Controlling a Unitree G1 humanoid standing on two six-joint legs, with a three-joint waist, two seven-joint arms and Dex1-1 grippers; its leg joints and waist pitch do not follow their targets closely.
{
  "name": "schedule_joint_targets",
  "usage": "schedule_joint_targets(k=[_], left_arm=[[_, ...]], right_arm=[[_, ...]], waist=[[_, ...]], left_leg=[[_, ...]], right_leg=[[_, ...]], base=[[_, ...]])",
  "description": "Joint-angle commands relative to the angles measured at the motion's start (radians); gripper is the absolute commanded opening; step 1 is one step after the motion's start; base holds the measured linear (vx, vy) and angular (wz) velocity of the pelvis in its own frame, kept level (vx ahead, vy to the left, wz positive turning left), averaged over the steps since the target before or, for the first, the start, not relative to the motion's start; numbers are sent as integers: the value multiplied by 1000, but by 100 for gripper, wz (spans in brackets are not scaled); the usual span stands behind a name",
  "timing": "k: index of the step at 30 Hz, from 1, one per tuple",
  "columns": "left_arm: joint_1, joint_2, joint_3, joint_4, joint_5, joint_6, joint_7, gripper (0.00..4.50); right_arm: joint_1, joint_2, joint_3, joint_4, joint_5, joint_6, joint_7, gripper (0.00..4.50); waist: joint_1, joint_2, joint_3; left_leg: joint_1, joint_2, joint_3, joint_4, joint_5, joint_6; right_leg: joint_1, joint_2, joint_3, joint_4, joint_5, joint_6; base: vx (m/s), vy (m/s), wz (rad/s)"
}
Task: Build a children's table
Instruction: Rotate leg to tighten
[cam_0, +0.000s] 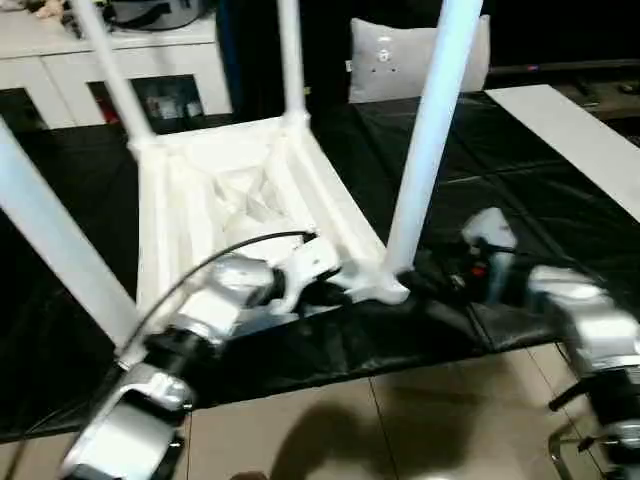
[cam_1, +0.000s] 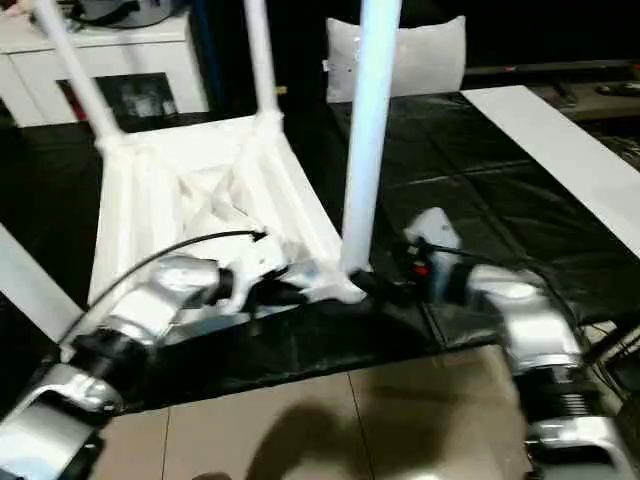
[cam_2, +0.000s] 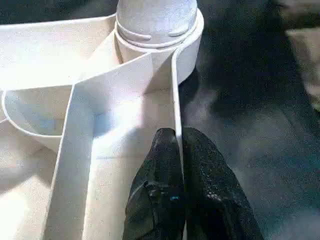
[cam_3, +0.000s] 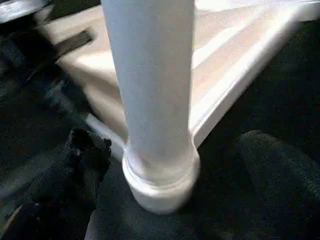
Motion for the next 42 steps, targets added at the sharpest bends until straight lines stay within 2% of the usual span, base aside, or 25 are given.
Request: schedule_joint_targets(k=[1, 2, 4, 7, 9, 12, 13, 17, 20, 22, 27, 28, 32, 34, 35, 36, 37, 38, 39, 40, 41, 42], left_arm=[[-15, 5, -40, -52, -16, -55, -94, 0], [-17, 12, -46, -51, -14, -68, -107, 0], [-19, 22, -53, -49, -14, -86, -134, 0], [-14, 42, -67, -56, -20, -104, -191, 0], [-11, 50, -70, -63, -24, -109, -219, 0], [-8, 56, -74, -74, -39, -112, -255, 0], [-7, 57, -75, -76, -41, -113, -262, 0], [-10, 56, -77, -69, -40, -121, -264, 0], [-11, 52, -75, -62, -37, -125, -262, 0], [-8, 52, -72, -64, -35, -123, -256, 0], [-5, 52, -68, -59, -33, -121, -248, 0], [-2, 47, -59, -59, -42, -107, -235, 0], [3, 22, -26, -68, -65, -43, -181, 0], [4, 10, -15, -73, -61, -4, -138, 0], [4, 1, -8, -76, -59, 20, -112, 0], [1, -13, 4, -76, -58, 46, -74, 0], [-11, -61, 42, -59, -52, 99, 52, 0], [-14, -75, 51, -54, -51, 113, 86, 0], [-19, -100, 66, -46, -48, 139, 141, 0], [-22, -115, 72, -43, -47, 158, 175, 0], [-25, -130, 79, -38, -45, 173, 209, 0], [-27, -136, 82, -35, -44, 177, 222, 0]], right_arm=[[-21, -16, 37, 0, -10, -20, 75, 447], [-21, -23, 45, -3, -6, -15, 102, 447], [-21, -29, 55, -8, 3, -5, 139, 414], [-18, -32, 72, -23, 24, 17, 201, 404], [-13, -32, 83, -33, 38, 37, 238, 373], [-13, -22, 94, -28, 44, 42, 273, 367], [-14, -19, 100, -23, 41, 38, 282, 334], [-20, -4, 109, -8, 33, 26, 289, 316], [-24, 15, 115, 11, 18, 0, 278, 284], [-15, 15, 120, -4, 33, 27, 295, 269], [-7, 18, 113, -12, 41, 39, 305, 233], [0, 23, 103, -19, 55, 49, 302, 220], [40, 45, 74, -69, 88, 86, 250, 211], [55, 66, 65, -89, 84, 105, 187, 211], [60, 85, 61, -96, 73, 114, 135, 211], [63, 109, 58, -98, 52, 116, 69, 210], [44, 184, 48, -4, -26, 86, -127, 210], [35, 206, 42, 19, -46, 85, -190, 210], [17, 247, 26, 59, -75, 101, -308, 208], [4, 275, 11, 75, -86, 127, -385, 206], [-8, 297, -2, 89, -95, 142, -449, 206], [-14, 306, -7, 97, -99, 144, -473, 206]], waist=[[2, -12, -80], [4, -11, -78], [10, -11, -80], [20, -12, -80], [23, -13, -79], [23, -14, -78], [23, -14, -79], [22, -15, -78], [21, -15, -79], [21, -15, -79], [22, -13, -79], [22, -13, -79], [23, -13, -80], [21, -14, -77], [17, -10, -74], [14, -11, -72], [8, -11, -71], [2, -11, -69], [-19, -14, -63], [-41, -10, -62], [-60, -3, -65], [-70, -4, -64]], left_leg=[[0, 24, 4, -57, -94, 111], [0, 26, 4, -58, -99, 111], [1, 27, 4, -57, -101, 106], [3, 29, 4, -58, -109, 104], [2, 29, 3, -59, -109, 100], [1, 27, 4, -59, -113, 92], [2, 27, 4, -59, -112, 89], [1, 27, 4, -60, -114, 83], [-1, 24, 4, -59, -111, 79], [-1, 25, 4, -59, -106, 81], [0, 25, 4, -58, -106, 80], [-1, 24, 4, -58, -107, 80], [-1, 25, 4, -58, -103, 79], [-2, 24, 4, -60, -112, 71], [0, 20, 5, -60, -128, 62], [-1, 18, 5, -61, -134, 57], [2, 16, 4, -61, -133, 37], [0, 14, 5, -60, -143, 29], [0, 5, 5, -57, -180, 13], [6, 2, 1, -54, -216, 8], [9, 5, -2, -53, -240, 16], [6, 5, -2, -53, -250, 21]], right_leg=[[74, -54, 70, -55, -290, -88], [72, -54, 70, -56, -291, -94], [73, -55, 72, -55, -289, -97], [73, -56, 73, -54, -297, -96], [74, -56, 74, -54, -299, -96], [74, -57, 73, -56, -317, -90], [74, -57, 72, -58, -324, -87], [73, -56, 71, -59, -337, -80], [74, -56, 70, -61, -347, -71], [74, -55, 70, -61, -348, -66], [73, -55, 70, -61, -348, -64], [73, -54, 69, -62, -350, -63], [74, -54, 69, -61, -337, -66], [75, -55, 68, -66, -366, -55], [73, -54, 64, -73, -403, -42], [74, -53, 62, -77, -421, -31], [70, -54, 59, -82, -445, -19], [71, -54, 53, -85, -464, -12], [72, -50, 37, -100, -525, 20], [74, -50, 22, -115, -569, 52], [77, -49, 15, -123, -567, 66], [78, -47, 11, -127, -565, 74]], base=[[0, 0, 0], [0, 0, 0], [0, 0, 0], [0, 0, 0], [0, 0, 0], [0, 0, 0], [0, 0, 0], [0, 0, 0], [0, 0, 0], [0, 0, 0], [0, 0, 0], [0, 0, 0], [0, 0, 0], [0, 0, 0], [0, 0, 0], [0, 0, 0], [0, 0, 0], [0, 0, 0], [0, 0, 0], [0, 0, 0], [0, 0, 0], [0, 0, 0]])
